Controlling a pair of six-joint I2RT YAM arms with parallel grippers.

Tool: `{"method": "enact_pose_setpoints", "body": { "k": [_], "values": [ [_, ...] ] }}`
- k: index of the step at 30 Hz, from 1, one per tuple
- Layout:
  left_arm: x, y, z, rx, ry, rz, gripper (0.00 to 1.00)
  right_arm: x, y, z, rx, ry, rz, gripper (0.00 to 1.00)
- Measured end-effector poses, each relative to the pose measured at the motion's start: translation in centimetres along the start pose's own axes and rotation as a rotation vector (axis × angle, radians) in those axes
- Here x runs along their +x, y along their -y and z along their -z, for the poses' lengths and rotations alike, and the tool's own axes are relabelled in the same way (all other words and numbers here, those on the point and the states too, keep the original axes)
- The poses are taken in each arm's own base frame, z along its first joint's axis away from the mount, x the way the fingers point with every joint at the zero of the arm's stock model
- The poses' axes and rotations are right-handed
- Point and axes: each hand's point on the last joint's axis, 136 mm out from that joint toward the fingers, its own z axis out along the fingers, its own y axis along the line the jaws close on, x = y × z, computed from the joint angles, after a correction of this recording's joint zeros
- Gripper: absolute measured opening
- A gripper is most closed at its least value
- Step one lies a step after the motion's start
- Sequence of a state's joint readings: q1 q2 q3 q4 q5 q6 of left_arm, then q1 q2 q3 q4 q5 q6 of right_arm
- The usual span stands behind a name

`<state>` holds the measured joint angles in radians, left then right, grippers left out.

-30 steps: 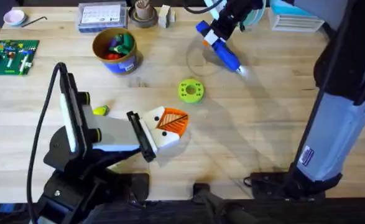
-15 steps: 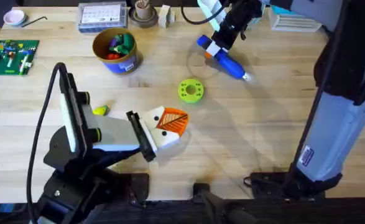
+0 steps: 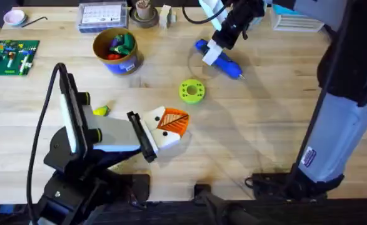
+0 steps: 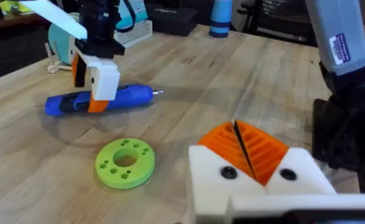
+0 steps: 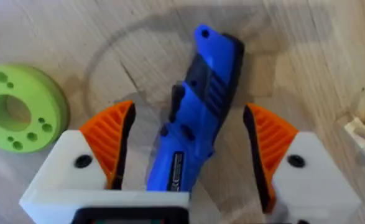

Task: Pick up the gripper from the table and insert it into the empty holder that is missing its gripper. Then pick up a screw, insert it into the mounting hole, and use the screwdriver to tighten it. Finally, clean up the table by picking up the vegetable and placing it into the bucket.

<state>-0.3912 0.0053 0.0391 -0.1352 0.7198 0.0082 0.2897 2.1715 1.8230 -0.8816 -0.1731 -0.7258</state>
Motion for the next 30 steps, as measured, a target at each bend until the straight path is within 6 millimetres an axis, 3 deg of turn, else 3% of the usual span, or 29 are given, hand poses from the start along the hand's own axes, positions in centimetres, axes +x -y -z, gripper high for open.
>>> {"method": "enact_pose_setpoints", "body": {
  "k": [4, 7, 13, 19, 26, 28, 30],
  "values": [
    [0.0, 0.0, 0.0, 0.000, 0.000, 0.000, 0.003, -0.2, -0.6, 2.7, 0.012, 0.013, 0.004, 0.993],
    [0.0, 0.0, 0.0, 0.000, 0.000, 0.000, 0.003, -1.2, -0.9, 6.9, 0.062, 0.069, 0.019, 0.994],
    [0.0, 0.0, 0.0, -0.002, 0.000, 0.000, 0.003, -2.5, -2.0, 17.0, 0.215, 0.209, 0.059, 0.994],
    [0.0, 0.0, 0.0, -0.003, 0.000, 0.000, 0.003, -0.4, -4.6, 25.0, 0.339, 0.251, 0.067, 0.994],
    [0.0, 0.0, 0.0, -0.003, 0.000, 0.000, 0.004, 3.5, -9.3, 31.6, 0.406, 0.289, 0.073, 0.994],
    [0.0, -0.1, 0.0, -0.004, 0.000, -0.006, 0.101, 4.3, -10.4, 33.1, 0.429, 0.311, 0.077, 0.994],
    [0.0, -0.1, 0.0, -0.004, 0.000, -0.007, 0.398, 5.3, -11.5, 34.4, 0.447, 0.326, 0.079, 0.994]
  ]
}}
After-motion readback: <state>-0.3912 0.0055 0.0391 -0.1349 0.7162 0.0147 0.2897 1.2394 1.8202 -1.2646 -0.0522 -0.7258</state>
